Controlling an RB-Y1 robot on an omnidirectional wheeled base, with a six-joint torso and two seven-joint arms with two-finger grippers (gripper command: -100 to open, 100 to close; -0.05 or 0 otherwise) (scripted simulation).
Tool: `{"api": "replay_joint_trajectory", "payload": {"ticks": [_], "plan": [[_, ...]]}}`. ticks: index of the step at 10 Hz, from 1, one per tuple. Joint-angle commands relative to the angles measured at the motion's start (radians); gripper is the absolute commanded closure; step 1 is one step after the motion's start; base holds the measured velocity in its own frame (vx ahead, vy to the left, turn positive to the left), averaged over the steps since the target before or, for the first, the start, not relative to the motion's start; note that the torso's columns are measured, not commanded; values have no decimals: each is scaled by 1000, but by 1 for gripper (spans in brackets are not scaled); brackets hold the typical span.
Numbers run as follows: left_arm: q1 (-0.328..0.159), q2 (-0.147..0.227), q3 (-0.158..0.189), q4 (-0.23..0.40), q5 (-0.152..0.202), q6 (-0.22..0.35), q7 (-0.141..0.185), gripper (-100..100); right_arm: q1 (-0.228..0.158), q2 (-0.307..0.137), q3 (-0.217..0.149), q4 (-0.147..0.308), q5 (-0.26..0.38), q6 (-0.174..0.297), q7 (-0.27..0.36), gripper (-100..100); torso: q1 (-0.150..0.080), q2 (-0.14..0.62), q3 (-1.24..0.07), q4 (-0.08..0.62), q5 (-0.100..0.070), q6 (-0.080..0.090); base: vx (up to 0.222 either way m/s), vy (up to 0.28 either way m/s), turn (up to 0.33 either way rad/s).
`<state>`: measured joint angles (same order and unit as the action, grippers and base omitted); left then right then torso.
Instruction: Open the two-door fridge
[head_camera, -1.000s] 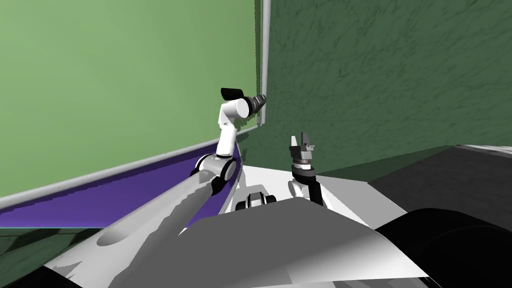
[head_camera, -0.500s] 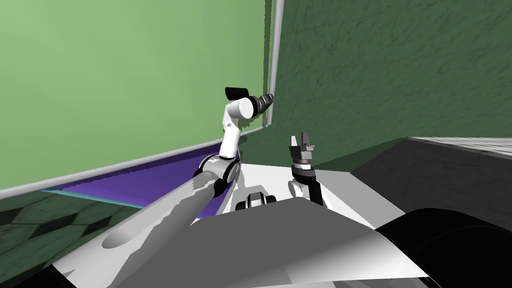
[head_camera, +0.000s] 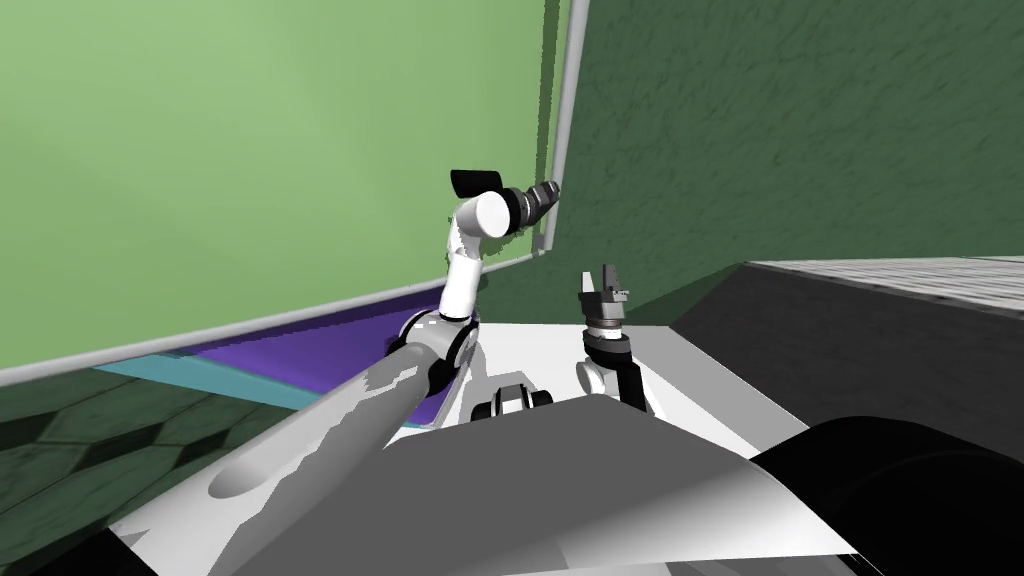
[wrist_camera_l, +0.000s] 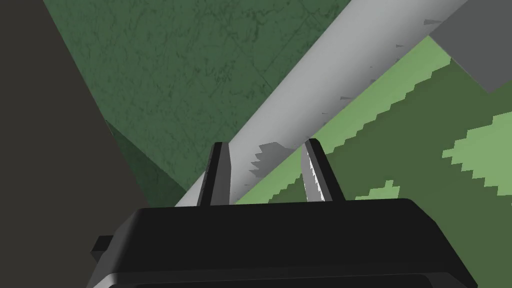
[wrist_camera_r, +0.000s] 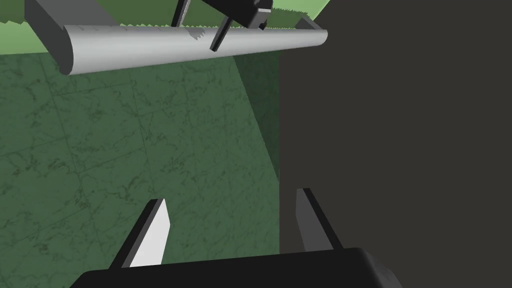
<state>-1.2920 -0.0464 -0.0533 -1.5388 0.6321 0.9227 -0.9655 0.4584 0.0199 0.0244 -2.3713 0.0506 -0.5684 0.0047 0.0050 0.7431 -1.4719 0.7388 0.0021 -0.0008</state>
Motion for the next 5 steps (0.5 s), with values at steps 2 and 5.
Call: {"api": "replay_joint_trajectory", "payload": {"ticks": [2,5], "plan": [[3,0,-31,-36,82,11,0,100,0,0,0,0,0,0,0,0,-3,-1,-1,1,-1,1,-243,49,-138],[-72,17,16,-20,85,71,29,-100,1,0,0,0,0,0,0,0,-8,-15,-10,-3,-3,0,6,-29,59]]}}
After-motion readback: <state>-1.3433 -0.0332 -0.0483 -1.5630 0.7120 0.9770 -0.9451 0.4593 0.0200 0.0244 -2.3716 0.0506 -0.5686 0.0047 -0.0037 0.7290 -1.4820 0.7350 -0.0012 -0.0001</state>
